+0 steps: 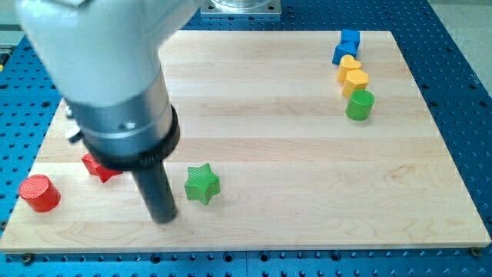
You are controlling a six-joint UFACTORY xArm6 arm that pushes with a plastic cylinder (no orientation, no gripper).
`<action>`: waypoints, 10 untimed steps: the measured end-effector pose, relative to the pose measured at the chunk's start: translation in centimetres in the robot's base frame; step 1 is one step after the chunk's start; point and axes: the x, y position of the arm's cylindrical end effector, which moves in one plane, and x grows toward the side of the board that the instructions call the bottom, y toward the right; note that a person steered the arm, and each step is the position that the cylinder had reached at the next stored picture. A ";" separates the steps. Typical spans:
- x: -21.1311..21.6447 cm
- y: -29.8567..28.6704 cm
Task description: Move green star below green circle
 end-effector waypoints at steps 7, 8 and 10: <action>-5.1 22.9; -7.0 24.9; -8.4 23.0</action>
